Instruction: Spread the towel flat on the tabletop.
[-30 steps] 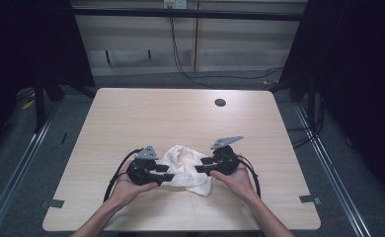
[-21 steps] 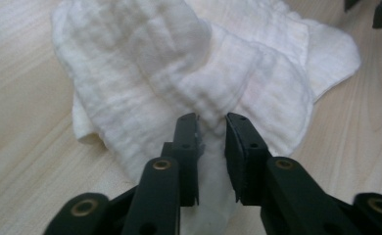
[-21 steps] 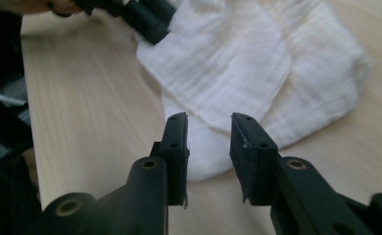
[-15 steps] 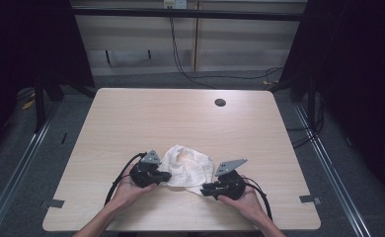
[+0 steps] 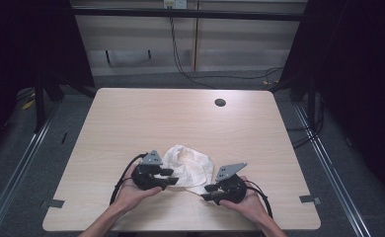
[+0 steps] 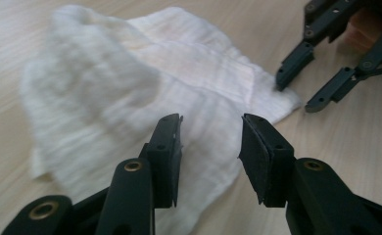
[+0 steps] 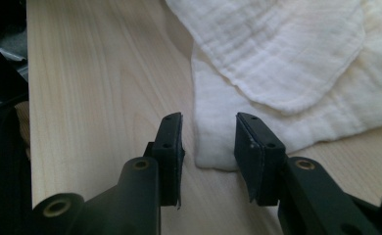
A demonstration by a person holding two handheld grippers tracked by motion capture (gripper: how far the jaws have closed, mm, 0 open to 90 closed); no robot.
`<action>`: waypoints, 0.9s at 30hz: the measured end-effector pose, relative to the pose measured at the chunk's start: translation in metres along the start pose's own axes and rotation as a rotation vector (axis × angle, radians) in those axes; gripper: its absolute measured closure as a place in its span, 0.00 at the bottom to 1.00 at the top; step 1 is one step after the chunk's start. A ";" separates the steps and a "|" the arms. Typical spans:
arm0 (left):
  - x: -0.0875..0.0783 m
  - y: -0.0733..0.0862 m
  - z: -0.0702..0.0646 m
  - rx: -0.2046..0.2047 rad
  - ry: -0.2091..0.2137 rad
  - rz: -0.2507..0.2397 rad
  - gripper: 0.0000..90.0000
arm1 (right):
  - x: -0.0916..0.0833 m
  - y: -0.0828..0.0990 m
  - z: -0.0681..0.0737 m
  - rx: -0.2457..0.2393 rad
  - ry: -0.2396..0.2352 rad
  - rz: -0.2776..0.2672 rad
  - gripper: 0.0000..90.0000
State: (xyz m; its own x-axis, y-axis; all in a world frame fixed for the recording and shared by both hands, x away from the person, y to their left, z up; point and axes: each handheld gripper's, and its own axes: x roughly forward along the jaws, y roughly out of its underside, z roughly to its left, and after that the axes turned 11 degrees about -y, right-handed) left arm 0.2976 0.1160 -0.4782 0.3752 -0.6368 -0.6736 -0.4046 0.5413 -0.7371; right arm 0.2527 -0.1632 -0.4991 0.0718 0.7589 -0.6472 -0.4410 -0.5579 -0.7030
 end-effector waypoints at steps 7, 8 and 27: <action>0.011 0.009 0.003 0.045 -0.027 0.080 0.80 | -0.001 0.001 0.000 0.026 0.056 -0.001 0.95; 0.011 0.010 0.004 0.052 -0.029 0.078 0.80 | -0.001 0.001 0.000 0.026 0.056 -0.001 0.95; -0.028 0.027 0.044 -0.001 -0.041 0.030 0.89 | -0.060 0.023 -0.036 0.176 0.149 -0.106 0.97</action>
State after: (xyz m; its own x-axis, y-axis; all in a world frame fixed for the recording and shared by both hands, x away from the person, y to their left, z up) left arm 0.3129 0.1725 -0.4814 0.3966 -0.5977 -0.6968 -0.4165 0.5593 -0.7167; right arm 0.2702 -0.2332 -0.4869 0.2515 0.7450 -0.6179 -0.5721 -0.4005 -0.7158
